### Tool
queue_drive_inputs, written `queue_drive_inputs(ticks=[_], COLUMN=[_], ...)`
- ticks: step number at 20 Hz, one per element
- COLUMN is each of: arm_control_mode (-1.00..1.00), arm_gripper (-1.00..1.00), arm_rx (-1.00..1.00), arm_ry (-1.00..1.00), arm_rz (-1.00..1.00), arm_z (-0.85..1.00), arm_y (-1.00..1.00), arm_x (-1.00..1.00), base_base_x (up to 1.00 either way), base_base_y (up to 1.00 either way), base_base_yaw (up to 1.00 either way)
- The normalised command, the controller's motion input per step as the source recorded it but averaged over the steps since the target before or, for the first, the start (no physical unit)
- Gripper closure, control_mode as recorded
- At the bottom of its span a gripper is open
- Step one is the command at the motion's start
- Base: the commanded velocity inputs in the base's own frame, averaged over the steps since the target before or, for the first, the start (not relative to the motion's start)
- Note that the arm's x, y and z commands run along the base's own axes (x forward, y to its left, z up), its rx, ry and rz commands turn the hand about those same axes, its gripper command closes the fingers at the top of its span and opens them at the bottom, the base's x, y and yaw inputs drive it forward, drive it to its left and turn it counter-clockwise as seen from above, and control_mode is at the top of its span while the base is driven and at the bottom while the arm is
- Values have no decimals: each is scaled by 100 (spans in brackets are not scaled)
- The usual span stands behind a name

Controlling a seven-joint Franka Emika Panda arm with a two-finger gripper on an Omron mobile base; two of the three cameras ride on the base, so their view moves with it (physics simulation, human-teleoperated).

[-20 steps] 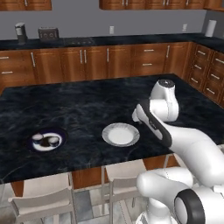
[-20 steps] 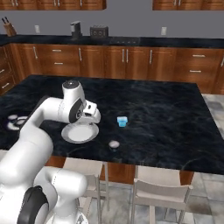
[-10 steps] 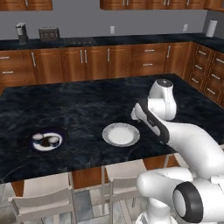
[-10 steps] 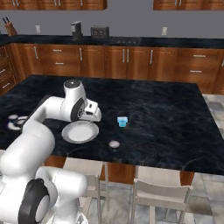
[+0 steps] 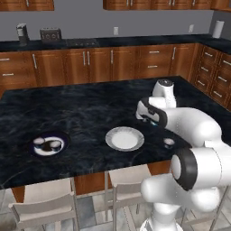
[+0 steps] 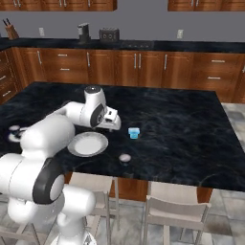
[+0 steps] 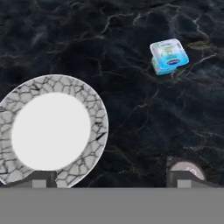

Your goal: Place two yogurt containers on each plate.

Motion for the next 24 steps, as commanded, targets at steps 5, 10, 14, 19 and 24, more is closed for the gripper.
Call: queue_drive_inputs(ticks=[5, 10, 14, 19, 24], arm_control_mode=[-100, -100, -100, -100, -100], arm_gripper=[-100, -100, -100, -100, -100], arm_rx=[0, 0, 0, 0, 0], arm_ry=[9, 0, 0, 0, 0], arm_rz=[-8, -8, -6, -5, -2], arm_z=[-47, -70, -55, -39, -24], arm_y=[-62, -56, -53, -35, -5], arm_x=[23, 16, -9, -36, -27], base_base_x=[0, 0, 0, 0, 0], base_base_y=[0, 0, 0, 0, 0], base_base_yaw=[0, 0, 0, 0, 0])
